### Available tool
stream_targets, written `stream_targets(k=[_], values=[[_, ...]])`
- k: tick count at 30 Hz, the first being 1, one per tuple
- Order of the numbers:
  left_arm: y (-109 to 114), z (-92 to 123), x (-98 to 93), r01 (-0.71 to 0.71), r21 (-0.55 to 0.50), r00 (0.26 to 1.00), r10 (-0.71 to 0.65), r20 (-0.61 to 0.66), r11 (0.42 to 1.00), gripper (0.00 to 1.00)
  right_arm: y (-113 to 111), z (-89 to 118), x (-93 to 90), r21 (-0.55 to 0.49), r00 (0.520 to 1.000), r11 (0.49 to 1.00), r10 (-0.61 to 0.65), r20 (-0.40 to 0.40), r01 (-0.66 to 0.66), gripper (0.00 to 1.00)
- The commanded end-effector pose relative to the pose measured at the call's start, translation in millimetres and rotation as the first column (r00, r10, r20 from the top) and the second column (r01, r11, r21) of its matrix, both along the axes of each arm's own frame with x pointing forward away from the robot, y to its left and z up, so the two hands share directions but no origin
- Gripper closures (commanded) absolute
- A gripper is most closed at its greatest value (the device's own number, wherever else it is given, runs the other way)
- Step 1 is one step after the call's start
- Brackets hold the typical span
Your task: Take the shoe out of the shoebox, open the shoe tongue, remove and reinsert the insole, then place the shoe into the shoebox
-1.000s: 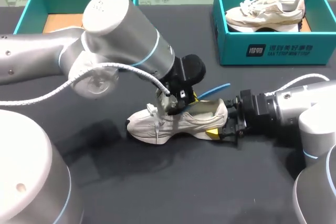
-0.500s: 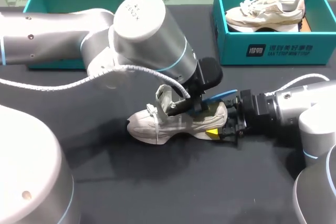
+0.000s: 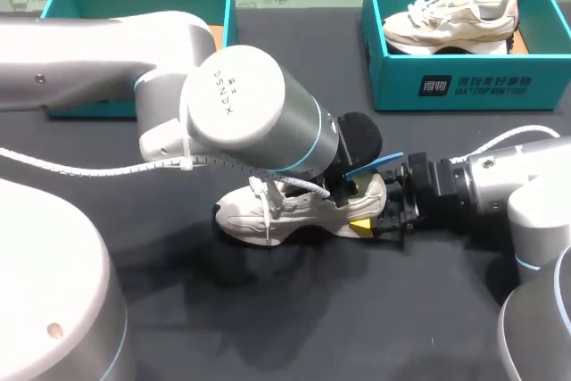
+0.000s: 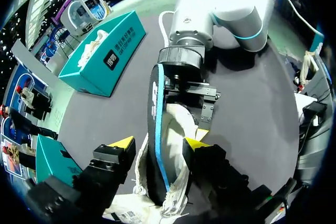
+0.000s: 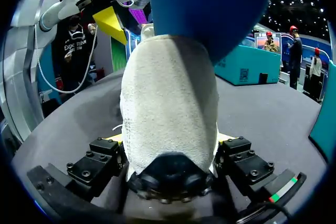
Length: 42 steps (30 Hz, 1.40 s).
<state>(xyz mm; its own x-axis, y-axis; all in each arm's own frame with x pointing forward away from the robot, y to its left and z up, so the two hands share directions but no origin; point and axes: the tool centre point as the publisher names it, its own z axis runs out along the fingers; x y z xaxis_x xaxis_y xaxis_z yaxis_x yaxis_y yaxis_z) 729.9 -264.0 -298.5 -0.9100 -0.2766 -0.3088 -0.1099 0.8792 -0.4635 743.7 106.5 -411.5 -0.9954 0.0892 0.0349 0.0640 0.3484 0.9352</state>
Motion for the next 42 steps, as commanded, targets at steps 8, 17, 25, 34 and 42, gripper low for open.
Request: stream_targets(k=[8,17,25,34,42], values=[[-7.5,-15.0,1.0,-0.018,-0.034,0.997,0.021,0.079,0.999,0.47,1.0,-1.5,-0.9,-0.003,1.0,1.0,-0.001,0.0,0.001,1.0],[-5.5,-19.1,5.9,-0.005,-0.07,0.993,0.014,0.119,0.998,0.51,1.0,-1.5,-0.9,-0.003,1.0,1.0,-0.001,0.0,0.001,1.0],[-9.5,-24.2,10.8,0.005,-0.087,0.992,0.006,0.125,0.996,0.53,1.0,-1.5,-0.9,-0.003,1.0,1.0,-0.001,0.0,0.001,1.0],[-19.3,-32.6,24.3,0.004,-0.098,0.992,0.009,0.125,0.995,0.58,1.0,-1.5,-0.9,-0.003,1.0,1.0,-0.001,0.0,0.001,1.0],[-24.8,-37.8,31.0,0.008,-0.114,0.995,0.003,0.1,0.994,0.95,1.0,-1.5,-0.9,-0.003,1.0,1.0,-0.001,0.0,0.001,1.0]])
